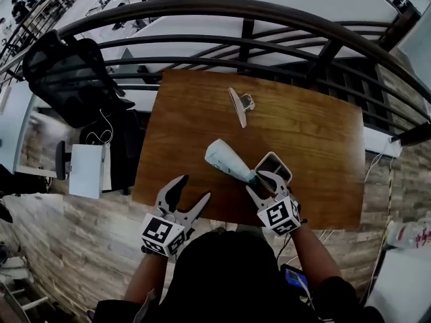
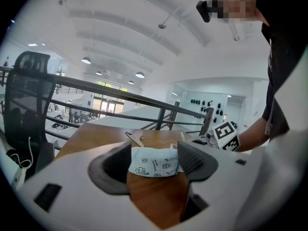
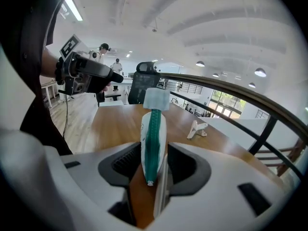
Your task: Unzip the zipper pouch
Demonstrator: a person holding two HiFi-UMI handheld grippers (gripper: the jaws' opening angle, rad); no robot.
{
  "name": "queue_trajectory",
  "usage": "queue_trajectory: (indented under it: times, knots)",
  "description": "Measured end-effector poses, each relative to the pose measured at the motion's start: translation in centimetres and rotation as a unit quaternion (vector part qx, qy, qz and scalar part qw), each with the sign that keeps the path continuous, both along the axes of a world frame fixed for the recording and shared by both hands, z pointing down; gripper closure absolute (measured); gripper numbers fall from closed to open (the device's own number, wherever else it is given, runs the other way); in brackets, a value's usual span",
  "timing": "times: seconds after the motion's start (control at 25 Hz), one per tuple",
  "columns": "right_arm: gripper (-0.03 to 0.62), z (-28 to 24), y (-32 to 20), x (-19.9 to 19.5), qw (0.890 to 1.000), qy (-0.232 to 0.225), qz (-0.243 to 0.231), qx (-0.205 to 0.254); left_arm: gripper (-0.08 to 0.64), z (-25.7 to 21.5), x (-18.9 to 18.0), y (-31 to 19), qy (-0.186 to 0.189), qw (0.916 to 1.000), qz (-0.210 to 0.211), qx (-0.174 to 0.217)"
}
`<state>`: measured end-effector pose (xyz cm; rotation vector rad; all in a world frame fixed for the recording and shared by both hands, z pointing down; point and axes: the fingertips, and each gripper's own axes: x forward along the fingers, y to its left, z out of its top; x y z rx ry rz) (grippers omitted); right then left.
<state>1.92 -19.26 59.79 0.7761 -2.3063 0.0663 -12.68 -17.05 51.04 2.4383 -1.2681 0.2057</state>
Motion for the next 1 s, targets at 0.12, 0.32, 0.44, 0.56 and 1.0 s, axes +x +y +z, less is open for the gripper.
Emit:
queue_trajectory:
  times: [0.12,0.32,0.44,0.56,1.0]
  knots:
    - [0.462,-0.3,-0.7,-0.9,1.000,-0.012,-0.001,0.008,0.253,0.3,-1.0,0.0,0.001,1.0000,-0.009,-0.003]
    - [0.534,-0.3,-0.8,-1.5,1.000,-0.021,-0.005,0.006,0.253,1.1,-1.0,0.1,0.007,0.9999,-0.008,-0.010]
    - [0.548,-0.8,-0.6,-1.7,1.000,-0.021,-0.012,-0.001,0.255,1.2,-0.3,-0.3,0.015,0.9998,0.000,-0.014]
    - [0.552,-1.8,-0.3,-1.7,1.000,-0.023,-0.016,0.001,0.255,0.9,0.9,-0.8,0.025,0.9995,0.014,-0.012]
    - [0.554,-6.4,1.0,-1.0,0.998,0.039,-0.055,0.021,0.255,-1.1,7.0,-1.4,0.117,0.9878,0.101,-0.021]
